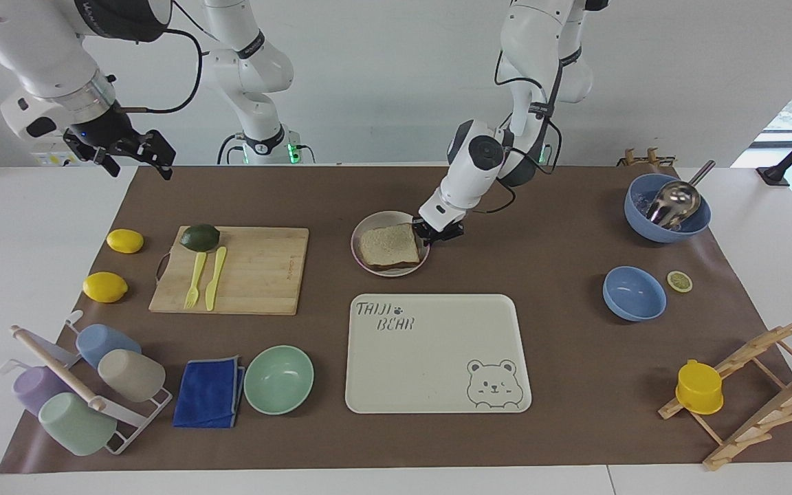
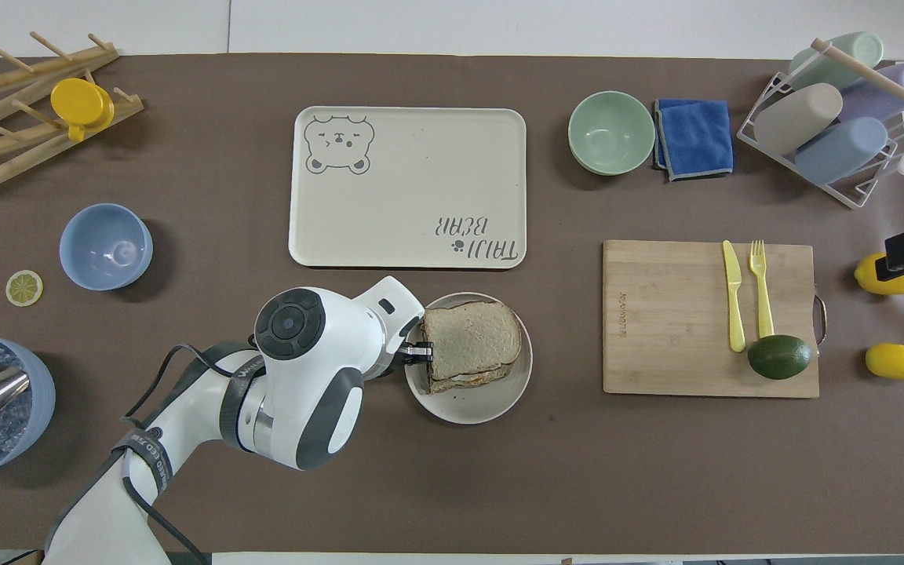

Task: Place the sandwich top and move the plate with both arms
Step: 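Slide the plate with the left gripper onto the cream bear tray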

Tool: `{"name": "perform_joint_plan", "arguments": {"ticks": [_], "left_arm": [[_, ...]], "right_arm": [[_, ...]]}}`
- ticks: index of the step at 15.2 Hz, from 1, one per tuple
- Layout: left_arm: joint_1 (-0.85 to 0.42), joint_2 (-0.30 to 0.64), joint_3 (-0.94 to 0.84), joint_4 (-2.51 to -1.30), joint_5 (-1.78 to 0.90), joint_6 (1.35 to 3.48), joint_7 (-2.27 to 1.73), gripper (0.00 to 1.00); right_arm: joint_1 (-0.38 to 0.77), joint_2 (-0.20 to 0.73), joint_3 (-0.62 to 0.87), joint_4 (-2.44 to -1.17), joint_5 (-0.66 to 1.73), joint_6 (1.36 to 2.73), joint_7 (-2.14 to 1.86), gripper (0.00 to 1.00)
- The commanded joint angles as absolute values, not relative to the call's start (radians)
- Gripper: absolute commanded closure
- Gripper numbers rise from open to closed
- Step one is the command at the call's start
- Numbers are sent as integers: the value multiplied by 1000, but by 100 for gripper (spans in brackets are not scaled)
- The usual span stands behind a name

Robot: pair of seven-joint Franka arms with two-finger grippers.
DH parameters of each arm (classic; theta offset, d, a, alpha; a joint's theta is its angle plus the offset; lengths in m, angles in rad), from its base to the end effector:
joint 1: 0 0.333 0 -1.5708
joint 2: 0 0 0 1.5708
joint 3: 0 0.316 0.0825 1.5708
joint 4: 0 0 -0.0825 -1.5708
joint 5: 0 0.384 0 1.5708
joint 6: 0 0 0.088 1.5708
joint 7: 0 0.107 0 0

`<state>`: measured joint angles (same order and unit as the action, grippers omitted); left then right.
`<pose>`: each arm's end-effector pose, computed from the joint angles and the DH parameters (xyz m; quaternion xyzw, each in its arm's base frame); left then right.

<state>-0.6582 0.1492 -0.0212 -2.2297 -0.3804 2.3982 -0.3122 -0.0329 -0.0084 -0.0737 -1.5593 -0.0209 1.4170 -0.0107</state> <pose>0.4214 -0.3439 0.3077 0.9904 -0.0435 -0.0541 0.1195 0.5317 -0.0596 0.6220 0.9965 -0.0487 -0.0674 0.0062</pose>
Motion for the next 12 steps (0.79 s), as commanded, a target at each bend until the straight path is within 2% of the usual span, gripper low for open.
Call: {"name": "perform_joint_plan", "arguments": {"ticks": [1, 8, 12], "left_arm": [[-637, 153, -11, -2230, -403, 2395, -284, 100], [-482, 111, -11, -2096, -477, 2151, -154, 100], [-388, 124, -11, -1987, -505, 2051, -86, 100]], "right_arm": [[-46, -25, -67, -1575, 3, 1430, -35, 0], [-38, -26, -60, -1569, 3, 1430, -37, 0], [-48, -25, -61, -1569, 3, 1431, -37, 0]]}}
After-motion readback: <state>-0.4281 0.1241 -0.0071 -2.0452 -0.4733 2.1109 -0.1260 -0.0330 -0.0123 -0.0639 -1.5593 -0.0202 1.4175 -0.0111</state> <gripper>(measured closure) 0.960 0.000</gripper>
